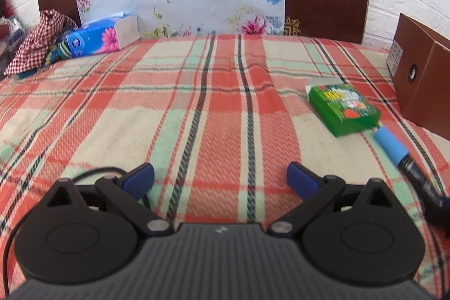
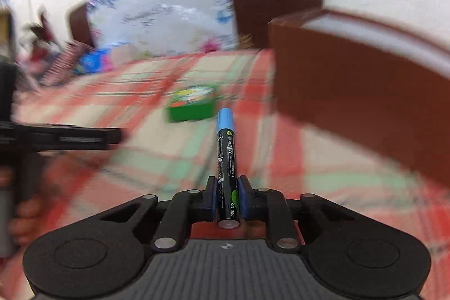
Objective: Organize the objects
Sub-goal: 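Grasp the blue-capped marker with the right gripper, then take the marker with the left gripper while the right gripper releases it, drop into box, then move the right gripper back toward the small printed green box, then grasp the small printed green box with the right gripper and lift it, then grasp the green box with the left gripper while the right gripper holds it, then lower the green box into the brown box and open the left gripper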
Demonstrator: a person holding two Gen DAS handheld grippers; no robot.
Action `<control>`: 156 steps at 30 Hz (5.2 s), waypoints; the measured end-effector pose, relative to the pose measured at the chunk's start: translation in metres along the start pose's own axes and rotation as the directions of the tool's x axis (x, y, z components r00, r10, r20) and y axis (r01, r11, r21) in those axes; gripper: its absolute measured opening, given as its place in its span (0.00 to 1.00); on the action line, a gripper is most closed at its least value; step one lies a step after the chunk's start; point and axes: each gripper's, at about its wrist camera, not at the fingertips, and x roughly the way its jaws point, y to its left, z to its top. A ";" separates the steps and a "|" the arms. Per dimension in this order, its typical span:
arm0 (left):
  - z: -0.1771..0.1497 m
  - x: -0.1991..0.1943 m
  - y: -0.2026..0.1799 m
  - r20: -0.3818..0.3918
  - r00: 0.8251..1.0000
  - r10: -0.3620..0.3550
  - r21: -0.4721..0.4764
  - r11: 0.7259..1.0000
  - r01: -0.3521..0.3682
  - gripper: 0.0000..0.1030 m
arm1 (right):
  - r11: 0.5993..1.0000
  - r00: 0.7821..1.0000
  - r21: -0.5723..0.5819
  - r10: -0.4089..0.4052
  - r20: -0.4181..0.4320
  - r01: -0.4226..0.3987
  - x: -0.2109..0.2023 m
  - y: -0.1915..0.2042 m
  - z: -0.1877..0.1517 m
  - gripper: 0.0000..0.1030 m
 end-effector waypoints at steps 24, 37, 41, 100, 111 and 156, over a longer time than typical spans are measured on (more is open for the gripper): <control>0.059 -0.053 -0.118 -0.160 0.793 -0.587 -0.162 0.808 0.566 0.29 | 0.985 0.967 0.101 0.115 0.226 -0.141 -0.072 -0.021 -0.010 0.16; 0.145 -0.060 -0.262 -0.031 0.865 -0.501 0.154 0.853 0.500 0.52 | 0.913 0.782 0.192 -0.407 0.471 0.360 -0.078 -0.105 0.061 0.43; 0.128 -0.060 -0.244 -0.014 0.882 -0.471 0.185 0.866 0.465 0.55 | 0.888 0.758 0.306 -0.454 0.469 0.342 -0.081 -0.129 0.046 0.43; -0.003 0.004 0.002 0.025 0.995 0.099 -0.016 0.995 -0.098 1.00 | 0.987 0.988 -0.064 -0.147 0.040 0.149 -0.019 -0.007 -0.015 0.62; 0.014 -0.035 -0.050 -0.064 0.982 -0.175 -0.054 0.984 0.172 0.84 | 0.986 0.986 -0.051 -0.156 0.050 0.159 -0.030 -0.011 -0.023 0.79; 0.096 -0.071 -0.252 -0.010 0.877 -0.480 0.208 0.857 0.471 0.52 | 0.867 0.764 0.111 -0.482 0.430 0.485 -0.067 -0.121 0.042 0.69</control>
